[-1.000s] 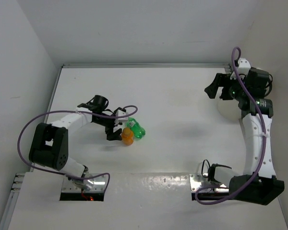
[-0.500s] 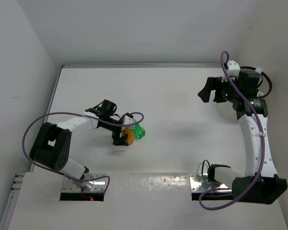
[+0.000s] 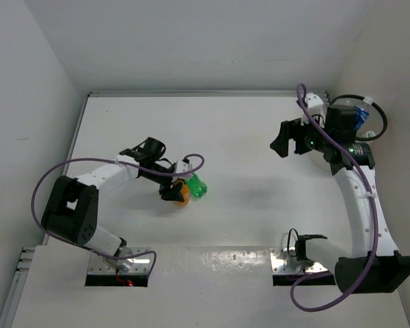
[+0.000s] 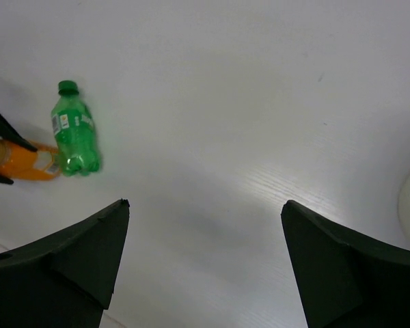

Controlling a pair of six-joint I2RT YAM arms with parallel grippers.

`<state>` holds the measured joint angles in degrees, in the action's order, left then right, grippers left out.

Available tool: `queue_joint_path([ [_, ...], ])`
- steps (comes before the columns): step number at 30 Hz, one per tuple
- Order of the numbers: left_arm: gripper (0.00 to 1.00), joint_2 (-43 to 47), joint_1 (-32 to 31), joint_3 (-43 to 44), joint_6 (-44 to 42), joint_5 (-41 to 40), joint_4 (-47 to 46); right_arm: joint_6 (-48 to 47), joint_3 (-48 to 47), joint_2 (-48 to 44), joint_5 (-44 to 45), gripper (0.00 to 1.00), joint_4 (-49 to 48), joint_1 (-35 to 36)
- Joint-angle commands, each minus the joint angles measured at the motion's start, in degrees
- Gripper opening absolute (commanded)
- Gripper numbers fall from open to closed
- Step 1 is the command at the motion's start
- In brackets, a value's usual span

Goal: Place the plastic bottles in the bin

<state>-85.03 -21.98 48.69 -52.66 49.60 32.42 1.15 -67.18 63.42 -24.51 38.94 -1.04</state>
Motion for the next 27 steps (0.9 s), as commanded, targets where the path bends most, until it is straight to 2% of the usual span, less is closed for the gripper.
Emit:
queue_joint_path([
  [1,0.18,5.0,3.7,9.8,-3.9,10.4,11.4,-4.3,0.0,-1.6,-5.8,0.91,1.4,3.4],
  [3,0.1,5.6,5.2,14.2,-2.0,14.8,14.6,-4.5,0.0,-2.4,-7.6,0.91,1.0,6.9],
  [4,0.06,6.4,6.9,17.8,3.0,19.9,14.6,-4.8,0.0,-2.7,-7.7,0.91,0.6,8.5],
  [6,0.04,6.4,8.5,21.0,8.0,25.0,14.6,-5.3,0.4,-4.1,-5.3,0.94,-1.7,11.3],
  [7,0.03,5.2,9.2,24.0,13.2,28.8,13.3,-5.5,0.5,-4.3,-4.4,0.96,-4.6,16.9],
  [11,0.0,-0.4,9.2,31.0,21.5,32.7,13.3,-6.0,-3.4,-2.6,3.0,1.0,-6.3,29.0],
  [12,0.0,-1.4,9.2,32.1,22.6,33.5,13.3,-5.9,-4.9,-1.3,5.9,1.0,-6.3,30.3],
  [18,0.0,-4.4,7.2,37.7,25.8,32.4,13.3,-4.3,-11.6,7.1,12.1,1.0,-5.8,38.7],
  [21,0.0,-4.4,6.7,38.8,28.4,30.6,11.7,0.8,-16.6,12.8,13.3,1.0,-5.5,42.8],
  [23,0.0,-4.4,6.7,39.5,29.4,29.7,9.9,3.5,-17.6,15.1,13.4,1.0,-5.6,43.0],
  [26,0.0,-2.4,6.7,37.6,38.1,26.5,0.3,6.9,-19.0,17.7,12.7,1.0,-6.8,42.9],
  [27,0.0,-1.5,6.7,36.4,45.1,25.7,-8.2,7.2,-19.5,18.0,12.5,1.0,-7.1,43.0],
])
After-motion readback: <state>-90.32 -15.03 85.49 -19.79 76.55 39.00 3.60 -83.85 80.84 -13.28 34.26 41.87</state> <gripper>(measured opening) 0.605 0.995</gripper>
